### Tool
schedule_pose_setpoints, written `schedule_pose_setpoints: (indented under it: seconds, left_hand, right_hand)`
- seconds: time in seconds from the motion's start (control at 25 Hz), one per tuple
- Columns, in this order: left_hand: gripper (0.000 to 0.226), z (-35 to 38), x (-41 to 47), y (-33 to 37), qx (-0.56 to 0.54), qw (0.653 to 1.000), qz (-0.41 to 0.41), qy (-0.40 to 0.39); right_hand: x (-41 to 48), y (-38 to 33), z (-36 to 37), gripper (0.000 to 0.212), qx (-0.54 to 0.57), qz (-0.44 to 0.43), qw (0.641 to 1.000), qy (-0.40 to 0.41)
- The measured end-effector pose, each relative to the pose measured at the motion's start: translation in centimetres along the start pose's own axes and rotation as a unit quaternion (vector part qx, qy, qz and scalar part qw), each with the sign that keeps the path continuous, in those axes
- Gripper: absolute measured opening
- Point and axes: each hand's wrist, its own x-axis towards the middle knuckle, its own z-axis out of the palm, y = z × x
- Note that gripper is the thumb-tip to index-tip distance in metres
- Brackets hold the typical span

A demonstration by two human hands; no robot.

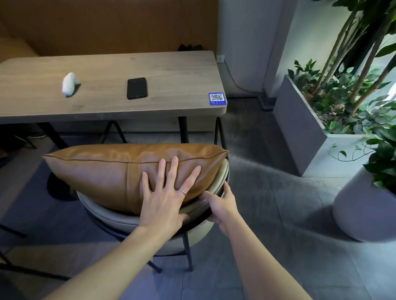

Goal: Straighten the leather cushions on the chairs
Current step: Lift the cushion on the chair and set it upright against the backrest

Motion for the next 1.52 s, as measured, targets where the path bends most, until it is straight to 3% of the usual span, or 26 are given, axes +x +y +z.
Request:
schedule_pose_setpoints:
  seconds: [0.4, 0.72, 0.88, 1.0, 1.08, 1.24, 1.36, 1.52]
  left_hand:
    - [0.139, -0.6, -0.9, 0.4, 0.013, 1.0, 0.013, 0.013]
    - [0.142, -0.1, 1.0, 0.9, 0.031, 0.999, -0.011, 0.017]
    - [0.141, -0.1, 1.2, 1.0, 0.021, 1.0, -0.013, 0.007]
    - [0.132, -0.7, 1.0, 1.1, -0.003, 1.0, -0.019, -0.012]
    - [0.115, -1.6, 1.0, 1.0, -0.043, 0.999, -0.011, -0.026]
    - [0.068, -4.8, 0.2, -1.2, -0.122, 0.992, -0.039, -0.015]
    - [0.054, -8.5, -0.9, -4.6, -0.13, 0.988, -0.088, -0.003]
    - [0.051, -14.3, -3.4, -9.9, -0.112, 0.985, -0.128, 0.027]
  right_hand:
    - [-1.1, 0.2, -0.3, 0.112, 0.019, 0.001, 1.0, 0.018]
    - [0.5, -1.3, -0.9, 0.108, -0.005, 0.002, 1.0, -0.004]
    - [1.0, -1.4, -1.2, 0.107, -0.05, 0.009, 0.998, -0.024]
    - [0.4, -1.9, -1.3, 0.092, -0.171, -0.017, 0.985, -0.028]
    - [-0.3, -2.6, -1.1, 0.073, -0.312, -0.066, 0.948, 0.017]
    - [-4.1, -4.3, 0.1, 0.041, -0.568, -0.151, 0.807, 0.055]
    - [-8.1, -6.4, 1.5, 0.025, -0.62, -0.227, 0.749, 0.049]
    - [-14.8, -10.0, 5.2, 0.031, -0.606, -0.355, 0.709, 0.061]
